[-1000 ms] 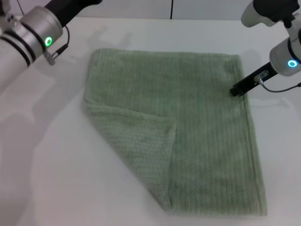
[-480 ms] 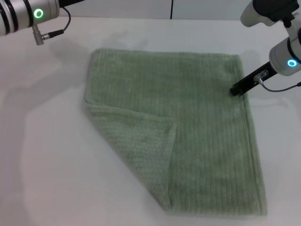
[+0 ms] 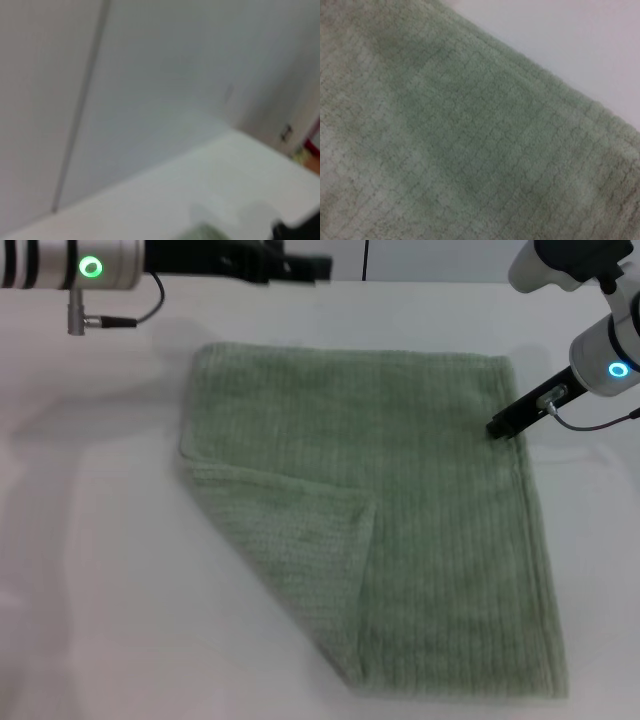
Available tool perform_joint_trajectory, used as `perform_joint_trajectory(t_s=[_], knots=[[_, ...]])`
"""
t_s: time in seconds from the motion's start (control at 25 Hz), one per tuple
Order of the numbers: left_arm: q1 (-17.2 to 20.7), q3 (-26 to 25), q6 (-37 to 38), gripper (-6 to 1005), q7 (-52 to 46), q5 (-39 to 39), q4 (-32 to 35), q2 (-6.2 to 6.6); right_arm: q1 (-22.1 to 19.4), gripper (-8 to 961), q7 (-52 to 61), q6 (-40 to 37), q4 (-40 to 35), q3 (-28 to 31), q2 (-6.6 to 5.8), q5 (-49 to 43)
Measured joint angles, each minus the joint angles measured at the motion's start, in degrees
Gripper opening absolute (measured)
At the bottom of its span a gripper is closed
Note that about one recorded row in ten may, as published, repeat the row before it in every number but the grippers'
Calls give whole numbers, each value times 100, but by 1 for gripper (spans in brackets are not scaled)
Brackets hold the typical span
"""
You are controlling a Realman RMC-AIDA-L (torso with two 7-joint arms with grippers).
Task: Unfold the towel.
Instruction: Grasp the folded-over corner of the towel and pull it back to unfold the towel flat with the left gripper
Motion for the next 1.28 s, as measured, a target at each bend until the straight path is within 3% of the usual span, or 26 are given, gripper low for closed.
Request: perform_joint_trajectory(t_s=[0.24, 0.28, 0.32, 0.48, 0.68, 1.28], knots=[[-213, 31, 572, 785, 13, 783, 80, -179, 10, -2, -6, 0, 0, 2, 0, 0], [-263, 62, 720, 785, 60, 1065, 126, -276, 18, -3, -37, 0, -1, 18, 0, 0], [-263, 62, 720, 785, 60, 1065, 126, -276, 18, -3, -37, 0, -1, 18, 0, 0], [-311, 76, 1058, 784, 219, 1516, 255, -515, 21, -3, -53, 0, -1, 28, 0, 0], [-336, 114, 1387, 782, 414, 1642, 293, -630, 21, -3, -56, 1, -1, 32, 0, 0], [-388, 937, 949, 778, 350, 1599, 58, -708, 18, -3, -62, 9, -18, 34, 0, 0]])
